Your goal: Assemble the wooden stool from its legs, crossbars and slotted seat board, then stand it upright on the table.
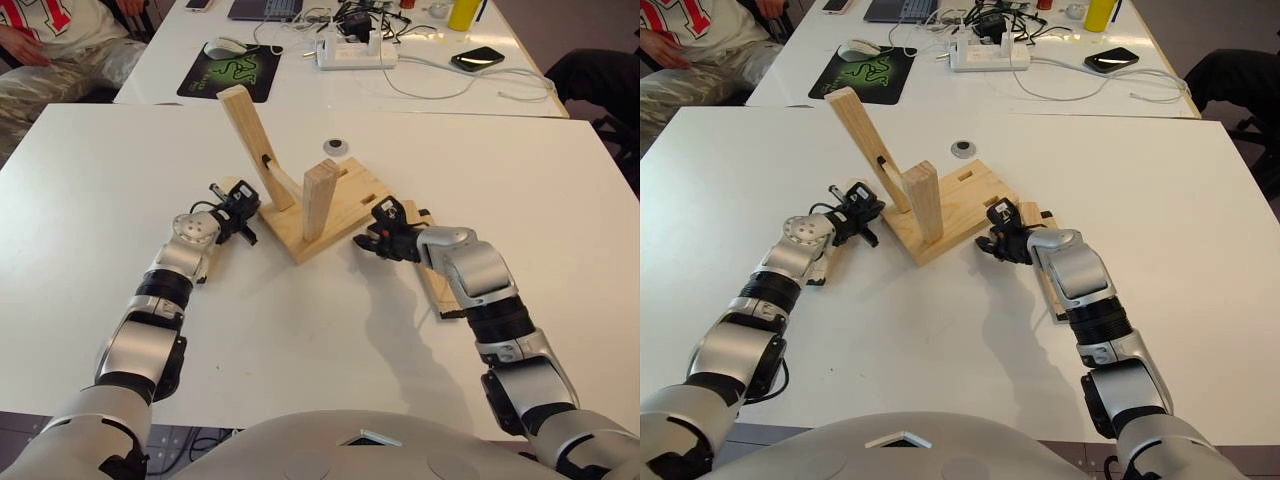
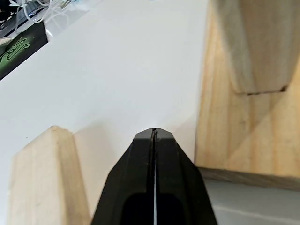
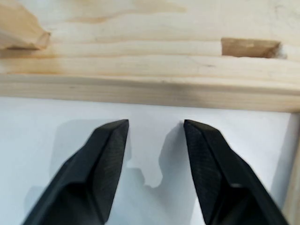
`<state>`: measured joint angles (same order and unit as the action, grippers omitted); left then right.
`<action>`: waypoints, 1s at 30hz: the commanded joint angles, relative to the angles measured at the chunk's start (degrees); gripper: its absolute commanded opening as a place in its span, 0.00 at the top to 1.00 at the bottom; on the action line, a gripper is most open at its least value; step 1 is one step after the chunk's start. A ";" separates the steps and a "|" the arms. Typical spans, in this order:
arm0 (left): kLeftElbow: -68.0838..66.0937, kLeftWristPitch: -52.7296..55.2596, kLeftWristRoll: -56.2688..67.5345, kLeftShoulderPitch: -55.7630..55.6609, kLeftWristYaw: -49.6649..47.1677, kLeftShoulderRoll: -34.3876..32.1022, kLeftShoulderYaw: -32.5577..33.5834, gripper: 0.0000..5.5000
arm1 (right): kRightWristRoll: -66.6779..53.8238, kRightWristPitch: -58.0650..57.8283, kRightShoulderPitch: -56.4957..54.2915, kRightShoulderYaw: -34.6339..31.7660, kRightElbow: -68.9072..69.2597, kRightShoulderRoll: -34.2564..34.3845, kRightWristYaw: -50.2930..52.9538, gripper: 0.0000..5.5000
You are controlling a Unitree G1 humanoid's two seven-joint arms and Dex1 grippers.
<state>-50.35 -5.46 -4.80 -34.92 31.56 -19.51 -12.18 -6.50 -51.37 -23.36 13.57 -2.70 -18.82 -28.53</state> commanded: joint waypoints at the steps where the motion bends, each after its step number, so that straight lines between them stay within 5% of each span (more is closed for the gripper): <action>1: 5.45 0.28 1.46 2.35 7.57 1.18 -1.23 1.00 | 1.52 0.78 -0.77 -0.37 -2.96 2.19 3.22 0.60; 11: 41.02 15.31 6.48 20.19 14.42 -1.19 -2.68 1.00 | 3.60 8.66 -4.28 -0.88 -10.28 -1.72 -0.73 0.60; 22: 49.04 22.65 6.21 22.66 2.48 -0.85 4.72 1.00 | 5.50 12.92 -4.60 -1.52 -12.30 -3.30 -0.67 0.60; 30: 67.49 33.04 8.90 20.60 -9.12 2.27 14.50 1.00 | 7.33 20.55 -4.70 -7.55 -9.52 -5.18 4.61 0.60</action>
<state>11.41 24.64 2.48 -10.88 26.16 -19.15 -0.74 0.63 -32.71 -27.55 7.97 -13.54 -23.23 -25.56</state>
